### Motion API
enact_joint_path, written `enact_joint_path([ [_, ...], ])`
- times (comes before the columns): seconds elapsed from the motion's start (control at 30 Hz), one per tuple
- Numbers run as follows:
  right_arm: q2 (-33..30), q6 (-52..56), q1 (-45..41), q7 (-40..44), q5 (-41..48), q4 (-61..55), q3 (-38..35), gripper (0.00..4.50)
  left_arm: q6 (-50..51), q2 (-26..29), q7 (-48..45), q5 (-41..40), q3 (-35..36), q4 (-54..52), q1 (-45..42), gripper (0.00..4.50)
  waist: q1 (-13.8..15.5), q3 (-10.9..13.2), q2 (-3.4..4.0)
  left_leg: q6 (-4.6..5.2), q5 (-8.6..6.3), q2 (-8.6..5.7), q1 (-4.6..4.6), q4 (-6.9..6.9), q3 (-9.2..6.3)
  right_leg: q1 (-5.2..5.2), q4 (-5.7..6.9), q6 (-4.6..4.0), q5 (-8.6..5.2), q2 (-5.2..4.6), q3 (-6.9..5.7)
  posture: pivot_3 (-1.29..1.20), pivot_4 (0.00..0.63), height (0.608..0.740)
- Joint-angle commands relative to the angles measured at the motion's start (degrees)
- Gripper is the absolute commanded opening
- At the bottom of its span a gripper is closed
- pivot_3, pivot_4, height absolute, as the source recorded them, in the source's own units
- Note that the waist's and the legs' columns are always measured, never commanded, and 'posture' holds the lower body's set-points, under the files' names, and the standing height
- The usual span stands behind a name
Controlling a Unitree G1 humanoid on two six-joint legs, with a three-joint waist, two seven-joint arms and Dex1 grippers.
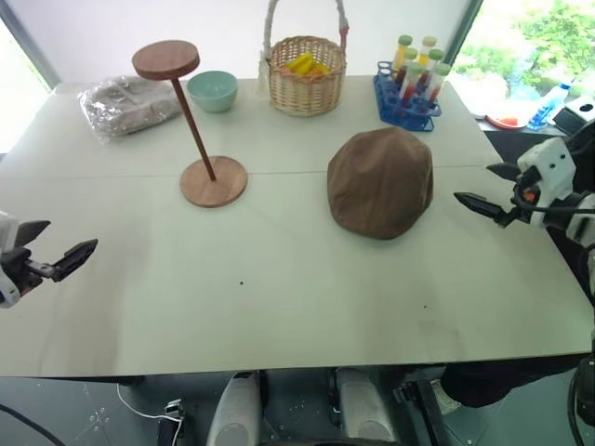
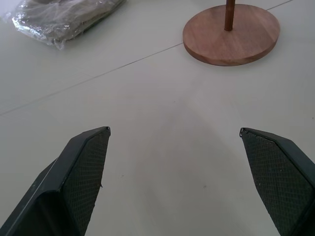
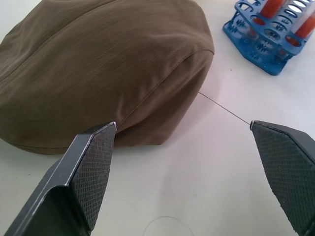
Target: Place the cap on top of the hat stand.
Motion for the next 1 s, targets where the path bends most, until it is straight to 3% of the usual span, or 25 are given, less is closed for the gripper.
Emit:
enact_joint_path([
  [0.03,-1.14,-1.48,-1.19,-0.82,-0.05,-0.04,-1.58,4.49,-0.7,-0.09,0.09,-0.41,1.73,-2.12,0.06,4.4,-0.01,0.0,0.0,0.0,0.0,0.0,0.0,0.0,0.0,0.0,0.0,0.0,0.0,0.0,0.0,0.0,0.15,0.74],
  [0.4,-0.96,-0.58,-1.39,-3.5,0.21,0.05,-2.23,4.49,0.05,1.55,0.87,0.43,0.59,0.35,-3.63,4.4,-0.03,0.0,0.0,0.01,0.01,0.0,0.01,0.01,0.03,0.01,0.02,-0.01,0.02,0.03,0.01,0.0,0.15,0.74],
  [0.6,-1.69,-0.26,-2.14,-4.34,-0.1,-1.38,-2.12,4.49,3.49,4.7,-1.6,-3.03,-0.1,1.59,-9.21,4.4,-0.04,0.0,0.0,0.01,0.01,0.0,0.02,0.03,0.03,0.01,0.05,-0.01,0.02,0.04,0.01,0.0,0.15,0.74],
  [0.8,-3.95,0.2,-2.36,-4.16,-2.61,-9.17,0.05,4.49,16.8,12.06,-8.21,-18.6,-5.35,-0.65,-25.06,4.4,0.09,0.01,0.0,0.01,0.02,0.01,0.01,0.1,0.05,0.08,0.08,0.01,0.02,0.05,0.01,0.0,0.15,0.74],
  [1.0,-5.11,10.37,1.95,-5.23,-1.44,-29.87,1.18,4.49,25.83,17.46,-17.89,-30.07,-16.0,1.24,-40.97,4.4,-0.19,0.03,0.03,0.02,0.02,0.1,0.06,0.02,0.08,0.06,0.11,0.07,0.0,0.18,0.03,0.0,0.15,0.74],
])
